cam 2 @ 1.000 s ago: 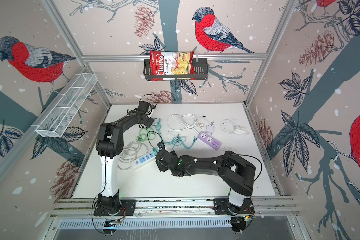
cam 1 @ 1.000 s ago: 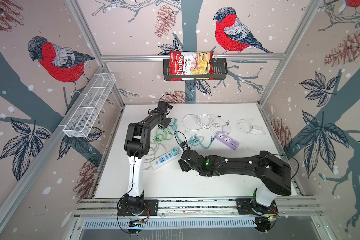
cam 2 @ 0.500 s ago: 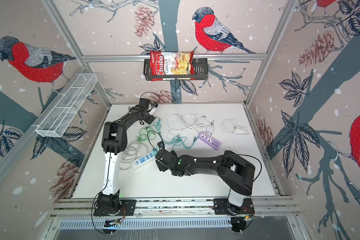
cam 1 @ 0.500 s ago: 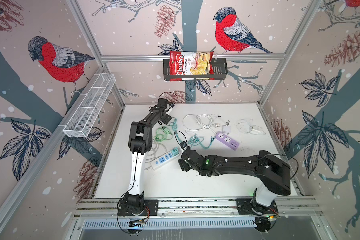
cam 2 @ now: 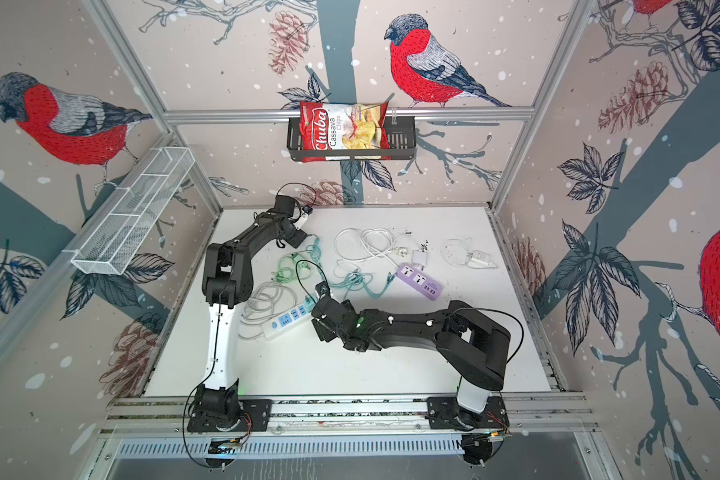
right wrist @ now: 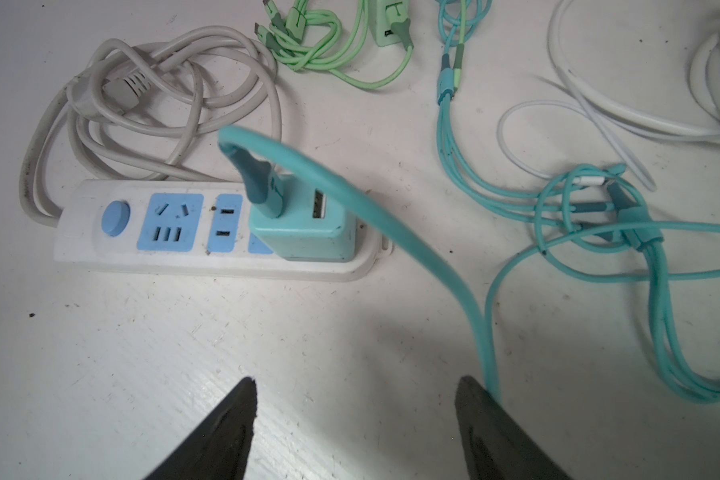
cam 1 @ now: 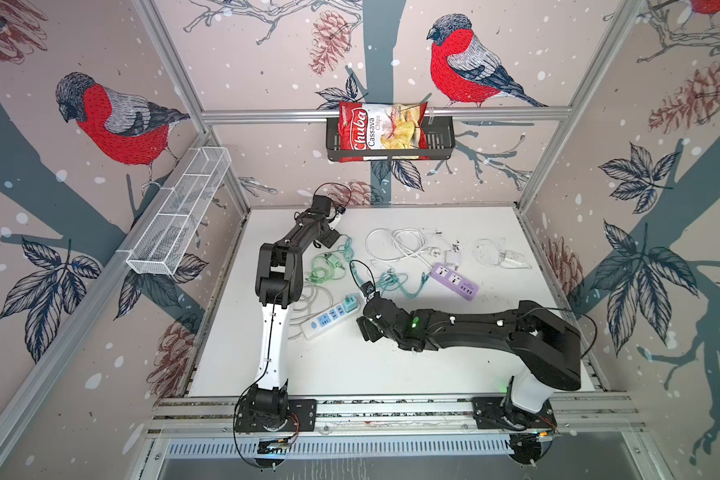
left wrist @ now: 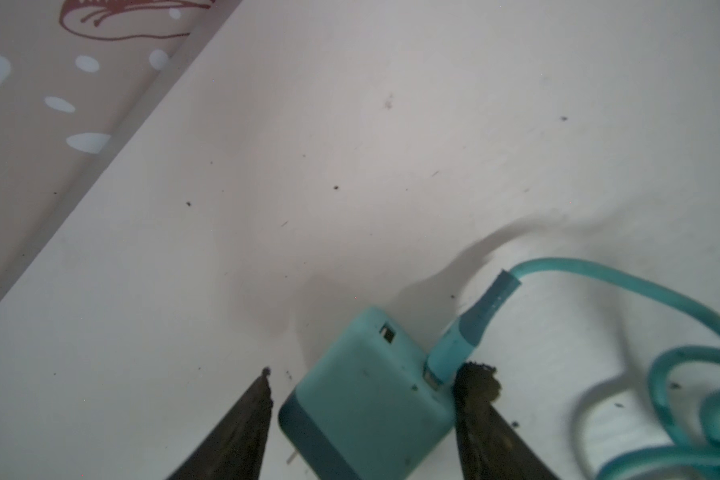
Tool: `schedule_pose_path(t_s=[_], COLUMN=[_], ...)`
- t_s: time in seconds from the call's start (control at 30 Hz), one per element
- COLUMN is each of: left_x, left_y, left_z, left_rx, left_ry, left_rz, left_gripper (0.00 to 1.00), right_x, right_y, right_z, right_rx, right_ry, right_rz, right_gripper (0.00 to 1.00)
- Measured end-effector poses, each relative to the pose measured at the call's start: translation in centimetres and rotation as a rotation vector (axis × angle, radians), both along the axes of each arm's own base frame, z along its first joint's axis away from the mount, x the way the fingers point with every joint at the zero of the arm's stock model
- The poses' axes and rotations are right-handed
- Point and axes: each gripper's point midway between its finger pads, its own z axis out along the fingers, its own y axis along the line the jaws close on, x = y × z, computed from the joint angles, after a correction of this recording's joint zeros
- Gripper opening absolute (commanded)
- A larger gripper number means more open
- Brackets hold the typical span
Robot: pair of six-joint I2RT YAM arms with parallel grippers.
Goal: Insert the plug
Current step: 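Grasp the second teal charger with the left gripper while the right gripper draws back, then lift the second teal charger with the left gripper while the right gripper moves toward it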
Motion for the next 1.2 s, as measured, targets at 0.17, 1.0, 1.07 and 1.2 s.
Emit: schedule_pose_path(t_s=[0.17,1.0,1.07,1.2], left_x=[-0.1,-5.1,-5.7,-6.5], left_y=[0.1,-3.7,-4.6,-6.2], left_z=[-0.1,-1.6,-1.8,-2.0], left_rx=[-0.003,-0.185,-0.195,-0.218], left_ry=[0.012,0.220,0.231,0.235], left_rz=[0.000,0.062,0.058,0.042], left_gripper=[0.67,0.61,0.59,0.51], right_x=[0.0,-0.6,-0.7,-0.8], right_y=[0.0,-0.5,-0.8,-1.1], right_z=[0.0,0.6,0.7,1.1], right_rx=[0.000,0.011,0.015,0.025], right_ry=[0.000,-0.011,-0.013,-0.017], right_rz=[0.001,0.028,0.028,0.028], right_gripper=[0.76,0.76,0.76,0.76])
